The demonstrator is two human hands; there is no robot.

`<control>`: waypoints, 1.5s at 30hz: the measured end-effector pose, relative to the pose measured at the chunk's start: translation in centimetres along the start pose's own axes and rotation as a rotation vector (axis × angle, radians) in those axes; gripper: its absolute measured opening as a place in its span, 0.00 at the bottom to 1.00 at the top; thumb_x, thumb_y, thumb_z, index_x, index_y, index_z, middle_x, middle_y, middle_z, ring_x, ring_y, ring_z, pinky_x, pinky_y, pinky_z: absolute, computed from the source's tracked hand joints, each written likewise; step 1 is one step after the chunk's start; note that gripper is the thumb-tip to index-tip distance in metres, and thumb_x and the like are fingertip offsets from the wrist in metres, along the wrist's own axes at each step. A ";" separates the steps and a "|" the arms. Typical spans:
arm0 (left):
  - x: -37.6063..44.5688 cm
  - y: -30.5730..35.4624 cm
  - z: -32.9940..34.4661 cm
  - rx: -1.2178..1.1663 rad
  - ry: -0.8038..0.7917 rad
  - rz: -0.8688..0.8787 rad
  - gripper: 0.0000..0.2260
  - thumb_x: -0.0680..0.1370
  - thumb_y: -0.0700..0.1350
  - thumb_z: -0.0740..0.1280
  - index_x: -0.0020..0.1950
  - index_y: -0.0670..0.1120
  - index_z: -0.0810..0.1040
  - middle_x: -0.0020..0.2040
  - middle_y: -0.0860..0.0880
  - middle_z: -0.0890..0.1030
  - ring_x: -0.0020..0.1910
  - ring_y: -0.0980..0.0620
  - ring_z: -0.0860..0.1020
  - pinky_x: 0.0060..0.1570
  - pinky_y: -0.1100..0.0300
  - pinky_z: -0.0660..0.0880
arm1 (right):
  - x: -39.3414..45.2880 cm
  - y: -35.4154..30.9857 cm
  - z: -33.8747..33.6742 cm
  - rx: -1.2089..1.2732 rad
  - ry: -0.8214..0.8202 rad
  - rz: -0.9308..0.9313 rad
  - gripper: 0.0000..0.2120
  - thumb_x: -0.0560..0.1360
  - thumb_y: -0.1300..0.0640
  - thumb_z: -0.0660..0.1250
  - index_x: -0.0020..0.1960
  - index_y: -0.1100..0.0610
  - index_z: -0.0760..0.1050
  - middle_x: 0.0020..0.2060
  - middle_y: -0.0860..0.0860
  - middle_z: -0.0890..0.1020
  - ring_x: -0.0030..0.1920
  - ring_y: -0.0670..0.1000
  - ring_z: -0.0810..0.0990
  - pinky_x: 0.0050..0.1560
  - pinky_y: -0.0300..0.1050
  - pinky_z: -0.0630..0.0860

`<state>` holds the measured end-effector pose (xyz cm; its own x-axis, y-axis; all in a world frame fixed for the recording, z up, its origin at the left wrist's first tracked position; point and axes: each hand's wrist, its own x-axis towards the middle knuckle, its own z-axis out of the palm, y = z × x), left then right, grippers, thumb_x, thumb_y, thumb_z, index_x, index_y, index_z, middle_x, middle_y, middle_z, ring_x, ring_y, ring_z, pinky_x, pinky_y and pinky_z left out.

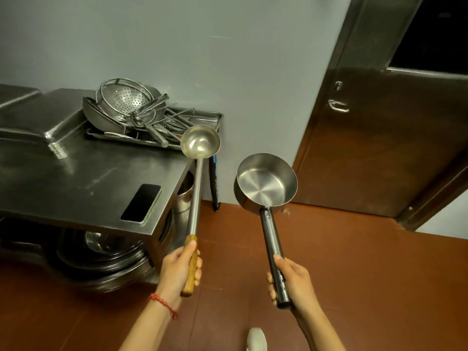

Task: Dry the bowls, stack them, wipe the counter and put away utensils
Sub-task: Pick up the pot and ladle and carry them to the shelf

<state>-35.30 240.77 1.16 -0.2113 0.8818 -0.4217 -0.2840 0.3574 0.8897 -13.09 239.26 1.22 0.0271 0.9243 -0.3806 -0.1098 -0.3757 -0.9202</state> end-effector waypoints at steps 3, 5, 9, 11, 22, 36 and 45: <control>4.5 1.4 3.2 -0.040 0.048 0.027 0.11 0.77 0.46 0.63 0.40 0.39 0.74 0.22 0.48 0.74 0.16 0.53 0.70 0.15 0.66 0.66 | 6.3 -2.7 -1.2 -0.024 -0.059 -0.009 0.13 0.76 0.54 0.62 0.37 0.60 0.68 0.24 0.55 0.75 0.18 0.53 0.70 0.18 0.40 0.69; 7.2 2.6 5.5 -0.061 0.083 0.034 0.11 0.77 0.47 0.63 0.40 0.40 0.74 0.22 0.49 0.75 0.16 0.54 0.70 0.15 0.67 0.67 | 10.3 -4.9 -2.0 -0.057 -0.097 -0.001 0.12 0.77 0.53 0.62 0.38 0.60 0.69 0.25 0.54 0.75 0.19 0.53 0.71 0.18 0.40 0.69; 12.2 5.7 9.0 -0.114 0.151 0.056 0.12 0.77 0.48 0.63 0.40 0.40 0.75 0.22 0.49 0.75 0.17 0.54 0.70 0.15 0.66 0.67 | 17.8 -9.3 -2.5 -0.114 -0.186 -0.010 0.12 0.77 0.54 0.62 0.39 0.60 0.69 0.24 0.54 0.76 0.18 0.53 0.71 0.18 0.40 0.70; 14.4 7.0 10.0 -0.133 0.200 0.073 0.12 0.77 0.48 0.63 0.39 0.41 0.75 0.22 0.49 0.75 0.17 0.54 0.70 0.14 0.65 0.66 | 21.2 -11.0 -2.2 -0.136 -0.219 -0.015 0.12 0.77 0.54 0.61 0.39 0.61 0.69 0.24 0.54 0.76 0.18 0.53 0.71 0.18 0.40 0.70; 29.3 14.2 9.3 -0.246 0.419 0.142 0.12 0.77 0.48 0.64 0.40 0.41 0.73 0.20 0.50 0.75 0.16 0.54 0.69 0.14 0.66 0.65 | 38.4 -17.3 5.6 -0.182 -0.375 -0.007 0.16 0.77 0.53 0.61 0.34 0.62 0.71 0.23 0.54 0.76 0.18 0.52 0.72 0.17 0.40 0.70; 44.6 21.1 8.8 -0.364 0.562 0.114 0.10 0.77 0.46 0.63 0.40 0.41 0.72 0.19 0.50 0.73 0.14 0.55 0.69 0.14 0.69 0.65 | 53.9 -23.3 13.1 -0.241 -0.460 0.094 0.13 0.78 0.57 0.59 0.38 0.63 0.67 0.24 0.57 0.74 0.16 0.51 0.70 0.14 0.37 0.67; 51.7 22.3 11.8 -0.425 0.694 0.128 0.12 0.78 0.47 0.63 0.38 0.42 0.72 0.20 0.50 0.74 0.15 0.54 0.69 0.15 0.67 0.66 | 63.5 -26.8 12.7 -0.365 -0.570 0.104 0.14 0.78 0.58 0.59 0.36 0.64 0.68 0.25 0.60 0.73 0.16 0.52 0.69 0.14 0.37 0.65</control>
<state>-41.55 297.98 1.27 -0.7565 0.4673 -0.4576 -0.5189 -0.0029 0.8548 -21.06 308.85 2.91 -0.5033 0.7355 -0.4535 0.2614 -0.3707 -0.8912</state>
